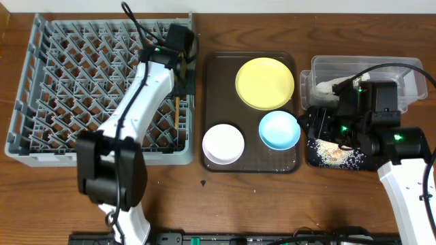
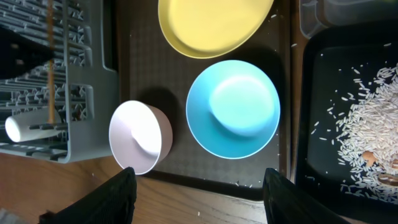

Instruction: Sort waste into correct bins and load items into the dishwasher

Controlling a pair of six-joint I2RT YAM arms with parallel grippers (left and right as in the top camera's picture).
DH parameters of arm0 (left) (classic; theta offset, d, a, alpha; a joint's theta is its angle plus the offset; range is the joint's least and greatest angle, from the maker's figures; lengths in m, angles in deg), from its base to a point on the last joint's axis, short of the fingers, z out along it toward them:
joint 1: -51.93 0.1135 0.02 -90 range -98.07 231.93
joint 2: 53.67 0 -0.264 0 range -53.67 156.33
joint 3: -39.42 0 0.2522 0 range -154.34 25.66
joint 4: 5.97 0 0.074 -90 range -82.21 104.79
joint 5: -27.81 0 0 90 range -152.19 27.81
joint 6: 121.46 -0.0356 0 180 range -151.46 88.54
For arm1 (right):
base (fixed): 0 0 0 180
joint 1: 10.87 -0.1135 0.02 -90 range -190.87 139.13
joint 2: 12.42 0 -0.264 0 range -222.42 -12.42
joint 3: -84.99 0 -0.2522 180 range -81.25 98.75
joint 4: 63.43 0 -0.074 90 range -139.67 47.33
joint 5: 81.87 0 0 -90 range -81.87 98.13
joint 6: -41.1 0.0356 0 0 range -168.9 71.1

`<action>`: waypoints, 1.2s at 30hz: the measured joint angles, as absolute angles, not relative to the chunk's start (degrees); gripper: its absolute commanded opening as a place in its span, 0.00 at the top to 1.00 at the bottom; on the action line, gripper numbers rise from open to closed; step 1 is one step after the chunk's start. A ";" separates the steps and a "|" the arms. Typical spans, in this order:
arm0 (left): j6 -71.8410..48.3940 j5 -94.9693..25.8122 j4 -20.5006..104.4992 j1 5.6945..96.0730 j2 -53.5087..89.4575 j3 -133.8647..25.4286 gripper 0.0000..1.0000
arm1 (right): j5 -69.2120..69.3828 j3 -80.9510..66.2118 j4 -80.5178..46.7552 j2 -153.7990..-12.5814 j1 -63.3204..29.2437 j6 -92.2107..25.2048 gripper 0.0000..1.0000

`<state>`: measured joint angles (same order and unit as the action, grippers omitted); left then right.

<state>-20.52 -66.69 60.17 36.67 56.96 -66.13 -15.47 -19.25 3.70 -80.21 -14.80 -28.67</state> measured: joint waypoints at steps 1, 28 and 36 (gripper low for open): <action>-20.48 -66.66 60.24 36.64 57.44 -66.04 0.87 | -15.47 -19.25 3.70 -80.21 -14.80 -28.67 0.37; -19.67 -64.46 76.52 36.47 18.55 -68.43 0.22 | -19.44 -19.25 1.75 -80.25 -16.63 -36.30 0.35; -19.67 -64.24 80.63 36.47 13.75 -68.45 0.10 | -19.77 -19.25 -2.84 -80.25 -21.97 -37.59 0.30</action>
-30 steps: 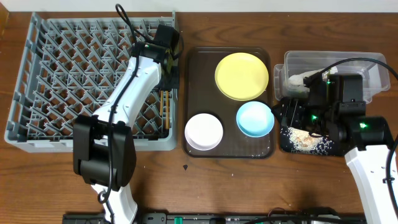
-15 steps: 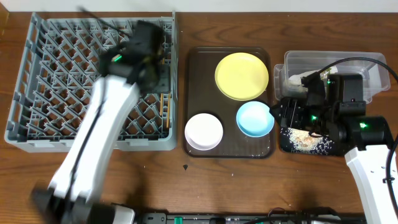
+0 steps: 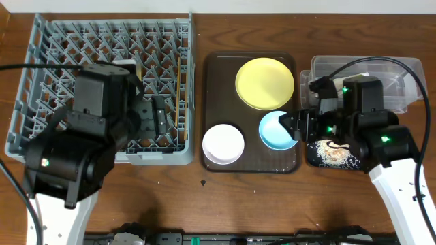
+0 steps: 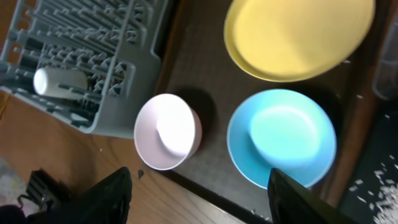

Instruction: Sort waste into correct bins and load items into the dishwasher

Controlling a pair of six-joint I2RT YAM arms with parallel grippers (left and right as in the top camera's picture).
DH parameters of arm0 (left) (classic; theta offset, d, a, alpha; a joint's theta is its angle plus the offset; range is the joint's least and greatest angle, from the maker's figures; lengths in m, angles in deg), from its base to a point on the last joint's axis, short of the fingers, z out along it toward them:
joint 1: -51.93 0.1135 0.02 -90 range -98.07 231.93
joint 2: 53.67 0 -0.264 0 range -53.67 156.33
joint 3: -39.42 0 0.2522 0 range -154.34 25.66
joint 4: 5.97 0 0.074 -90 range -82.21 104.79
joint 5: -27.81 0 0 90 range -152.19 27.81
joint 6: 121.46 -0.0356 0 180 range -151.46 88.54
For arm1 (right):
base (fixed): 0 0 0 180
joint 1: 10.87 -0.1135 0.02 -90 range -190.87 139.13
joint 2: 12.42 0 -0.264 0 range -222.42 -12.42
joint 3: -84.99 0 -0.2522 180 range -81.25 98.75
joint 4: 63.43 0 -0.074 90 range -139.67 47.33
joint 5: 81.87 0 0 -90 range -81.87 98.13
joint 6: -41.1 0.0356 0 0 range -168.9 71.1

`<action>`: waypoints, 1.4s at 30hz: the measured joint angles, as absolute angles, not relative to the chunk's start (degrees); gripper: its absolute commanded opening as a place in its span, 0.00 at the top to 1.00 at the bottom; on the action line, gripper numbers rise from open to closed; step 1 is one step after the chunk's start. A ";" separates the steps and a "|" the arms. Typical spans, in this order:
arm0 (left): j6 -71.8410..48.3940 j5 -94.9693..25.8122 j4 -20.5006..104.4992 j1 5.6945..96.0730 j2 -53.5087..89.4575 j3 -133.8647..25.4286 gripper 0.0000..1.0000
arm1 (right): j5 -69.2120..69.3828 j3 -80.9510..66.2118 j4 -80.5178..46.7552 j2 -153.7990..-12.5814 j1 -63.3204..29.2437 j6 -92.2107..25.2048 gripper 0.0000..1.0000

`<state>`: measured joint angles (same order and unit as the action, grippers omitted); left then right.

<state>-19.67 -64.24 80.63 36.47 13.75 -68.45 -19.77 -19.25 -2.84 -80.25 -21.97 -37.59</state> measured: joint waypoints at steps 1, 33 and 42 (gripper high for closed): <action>-19.65 -64.24 80.94 36.47 13.53 -68.45 0.10 | -19.79 -19.25 -3.17 -80.25 -22.40 -37.63 0.31; -25.40 -50.05 71.30 21.67 37.88 -68.45 0.22 | -2.50 -19.05 0.00 -65.08 -10.75 -25.39 0.28; -21.99 -50.05 62.34 16.73 55.67 -68.45 0.35 | 5.23 -18.92 4.96 -59.81 2.82 -23.86 0.01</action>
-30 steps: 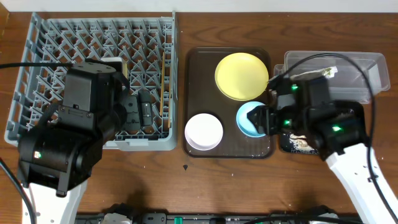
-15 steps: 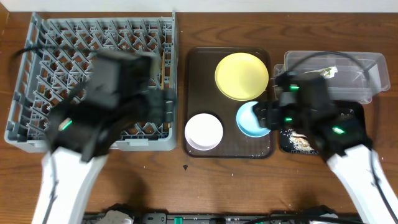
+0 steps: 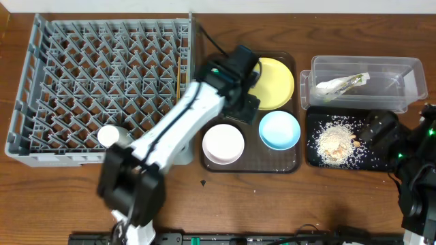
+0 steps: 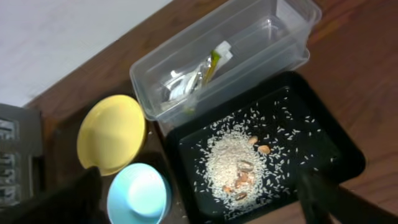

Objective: Sort waste into correct bins and load items into the dishwasher
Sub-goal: 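Reach the left gripper to the blue bowl and grasp it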

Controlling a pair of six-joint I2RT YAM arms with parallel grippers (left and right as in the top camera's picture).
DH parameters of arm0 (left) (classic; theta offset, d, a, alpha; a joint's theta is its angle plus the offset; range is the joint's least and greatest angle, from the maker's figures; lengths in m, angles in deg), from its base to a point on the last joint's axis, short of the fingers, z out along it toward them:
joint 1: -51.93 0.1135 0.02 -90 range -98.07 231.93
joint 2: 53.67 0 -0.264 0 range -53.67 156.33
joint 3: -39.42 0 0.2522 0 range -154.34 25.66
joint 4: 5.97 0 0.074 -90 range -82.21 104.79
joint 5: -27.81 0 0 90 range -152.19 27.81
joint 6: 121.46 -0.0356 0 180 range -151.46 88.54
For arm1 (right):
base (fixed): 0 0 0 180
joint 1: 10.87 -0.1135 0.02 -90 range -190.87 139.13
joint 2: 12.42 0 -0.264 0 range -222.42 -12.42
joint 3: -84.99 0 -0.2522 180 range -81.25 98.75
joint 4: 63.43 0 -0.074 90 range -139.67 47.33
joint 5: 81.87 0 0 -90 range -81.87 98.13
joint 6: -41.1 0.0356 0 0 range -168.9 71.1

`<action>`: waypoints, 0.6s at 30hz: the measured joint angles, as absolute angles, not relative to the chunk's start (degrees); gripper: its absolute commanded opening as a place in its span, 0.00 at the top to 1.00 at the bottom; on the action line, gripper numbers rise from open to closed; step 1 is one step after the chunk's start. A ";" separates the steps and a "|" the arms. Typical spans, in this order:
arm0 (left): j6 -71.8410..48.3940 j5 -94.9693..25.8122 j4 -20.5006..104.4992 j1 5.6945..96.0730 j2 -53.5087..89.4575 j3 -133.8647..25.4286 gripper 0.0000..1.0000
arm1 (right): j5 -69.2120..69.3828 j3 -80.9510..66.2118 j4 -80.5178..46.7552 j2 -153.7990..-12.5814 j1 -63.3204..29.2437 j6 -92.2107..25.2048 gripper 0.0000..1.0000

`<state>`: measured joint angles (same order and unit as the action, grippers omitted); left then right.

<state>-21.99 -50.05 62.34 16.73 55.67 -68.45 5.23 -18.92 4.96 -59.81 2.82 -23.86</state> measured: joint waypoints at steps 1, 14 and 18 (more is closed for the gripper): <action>-21.79 -50.08 61.29 16.32 57.11 -68.45 0.35 | 5.39 -18.92 4.99 -60.05 2.86 -23.84 0.01; -18.75 -50.10 49.53 10.35 70.05 -68.45 0.67 | 6.43 -18.92 5.40 -61.28 2.88 -23.82 0.01; -17.57 -50.10 48.52 10.61 71.88 -68.45 0.92 | 6.48 -18.94 5.40 -61.28 2.88 -23.82 0.01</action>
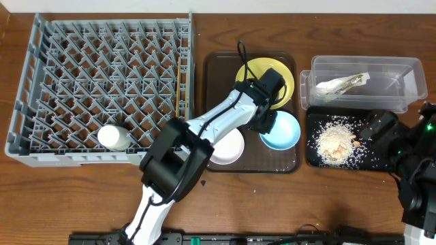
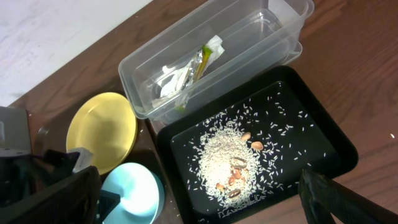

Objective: Sort waste into correct bins and load items into the dishwasher
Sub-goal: 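Reach the left gripper to the blue bowl and grasp it, then carry the light-blue bowl with the left gripper into the dish rack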

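Note:
On the brown tray sit a yellow plate, a blue bowl and a white bowl. My left gripper reaches across the tray to the blue bowl's left rim, open, with one finger over that rim; the right wrist view shows this dark gripper beside the blue bowl. My right gripper hangs open and empty, high above the black tray of rice. The right arm is at the table's right edge.
A grey dish rack on the left holds a white cup lying at its front and a thin brown stick on its right side. A clear bin holds a crumpled wrapper. Rice and nuts lie in the black tray.
My left gripper was over the tray beside the yellow plate and is now lower right, at the blue bowl's left rim. The right gripper's view has barely shifted.
At first my left gripper was at the rack's back right and my right gripper hung open over the bowls. Then the left arm was over the rack's front. Later the right arm was back at the right edge and the left gripper over the tray, now at the blue bowl.

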Controlling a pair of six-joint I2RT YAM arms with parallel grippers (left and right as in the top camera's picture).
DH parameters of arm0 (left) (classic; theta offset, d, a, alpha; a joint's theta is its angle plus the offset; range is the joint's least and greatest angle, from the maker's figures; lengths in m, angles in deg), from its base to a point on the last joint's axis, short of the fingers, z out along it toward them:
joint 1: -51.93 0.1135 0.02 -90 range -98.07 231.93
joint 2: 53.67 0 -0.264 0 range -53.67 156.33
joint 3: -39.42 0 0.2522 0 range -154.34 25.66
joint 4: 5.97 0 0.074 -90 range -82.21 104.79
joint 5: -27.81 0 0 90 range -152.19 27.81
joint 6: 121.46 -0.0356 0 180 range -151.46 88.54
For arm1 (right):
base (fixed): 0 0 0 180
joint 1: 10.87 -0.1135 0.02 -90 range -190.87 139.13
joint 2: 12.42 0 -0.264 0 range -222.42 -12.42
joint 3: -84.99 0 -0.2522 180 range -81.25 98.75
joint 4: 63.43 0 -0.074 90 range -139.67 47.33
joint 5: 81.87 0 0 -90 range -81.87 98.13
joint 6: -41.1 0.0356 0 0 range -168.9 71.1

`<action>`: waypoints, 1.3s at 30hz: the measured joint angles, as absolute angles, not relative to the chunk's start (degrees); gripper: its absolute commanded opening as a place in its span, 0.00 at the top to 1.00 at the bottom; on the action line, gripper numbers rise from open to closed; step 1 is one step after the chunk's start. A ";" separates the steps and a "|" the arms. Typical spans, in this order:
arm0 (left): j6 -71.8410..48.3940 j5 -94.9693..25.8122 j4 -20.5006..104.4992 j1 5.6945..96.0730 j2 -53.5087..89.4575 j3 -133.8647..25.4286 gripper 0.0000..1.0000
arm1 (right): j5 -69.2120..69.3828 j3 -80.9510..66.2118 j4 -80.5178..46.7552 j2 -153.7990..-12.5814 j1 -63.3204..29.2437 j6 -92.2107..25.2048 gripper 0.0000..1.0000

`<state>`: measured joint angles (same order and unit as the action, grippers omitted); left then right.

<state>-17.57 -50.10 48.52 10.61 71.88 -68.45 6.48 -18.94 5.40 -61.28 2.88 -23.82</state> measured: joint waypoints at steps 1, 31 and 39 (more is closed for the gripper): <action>-17.24 -50.12 48.41 10.63 72.28 -68.45 0.92 | 6.48 -18.94 5.40 -61.28 2.88 -23.82 0.01; -17.99 -116.72 75.67 28.14 44.65 -66.76 0.93 | 6.48 -18.92 5.40 -61.32 2.88 -23.82 0.01; -18.20 -122.01 65.81 37.37 47.67 -61.69 0.92 | 6.48 -18.92 5.42 -61.32 2.88 -23.82 0.01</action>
